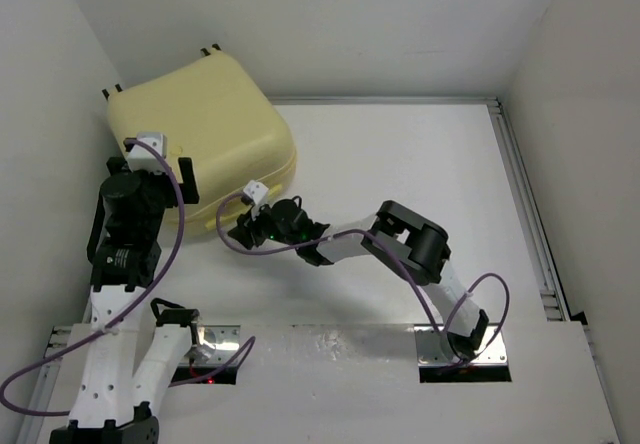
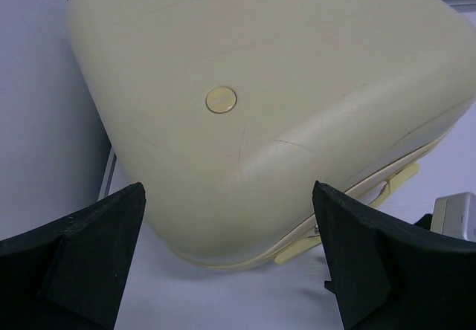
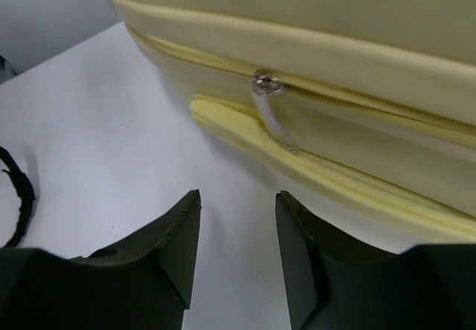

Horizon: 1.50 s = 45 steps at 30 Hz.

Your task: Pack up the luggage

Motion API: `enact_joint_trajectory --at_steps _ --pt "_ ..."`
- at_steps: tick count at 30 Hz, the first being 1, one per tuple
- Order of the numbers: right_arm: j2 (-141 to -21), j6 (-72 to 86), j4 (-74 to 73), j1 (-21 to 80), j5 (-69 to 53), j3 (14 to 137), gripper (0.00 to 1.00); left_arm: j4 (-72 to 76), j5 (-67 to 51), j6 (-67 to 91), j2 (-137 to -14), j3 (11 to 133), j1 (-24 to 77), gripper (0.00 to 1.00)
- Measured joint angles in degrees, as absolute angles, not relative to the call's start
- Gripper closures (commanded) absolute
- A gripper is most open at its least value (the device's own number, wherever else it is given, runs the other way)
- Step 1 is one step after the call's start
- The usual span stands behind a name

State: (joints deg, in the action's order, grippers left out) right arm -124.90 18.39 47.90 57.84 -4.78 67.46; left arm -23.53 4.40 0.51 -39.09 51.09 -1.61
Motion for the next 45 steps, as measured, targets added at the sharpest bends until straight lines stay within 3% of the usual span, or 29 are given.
enact_joint_trajectory --at_steps 11,20,29,45 --pt "-128.3 13.1 51.4 59.4 -0.1 70.0 0.62 -24.5 5.9 0.5 -39.5 48.0 -1.6 0.00" --pt "-127.8 11.9 55.3 58.9 1.1 69.8 0.62 -24.7 6.0 0.5 -38.8 47.4 -1.6 0.00" --pt "-127.8 11.1 55.2 57.1 1.4 71.3 0.54 -22.5 8.5 0.5 -43.4 47.2 -1.6 0.01" --pt "-129.8 11.6 55.5 56.9 -2.7 73.9 0.54 -11.4 9.2 3.0 -53.0 47.3 -1.6 0.01"
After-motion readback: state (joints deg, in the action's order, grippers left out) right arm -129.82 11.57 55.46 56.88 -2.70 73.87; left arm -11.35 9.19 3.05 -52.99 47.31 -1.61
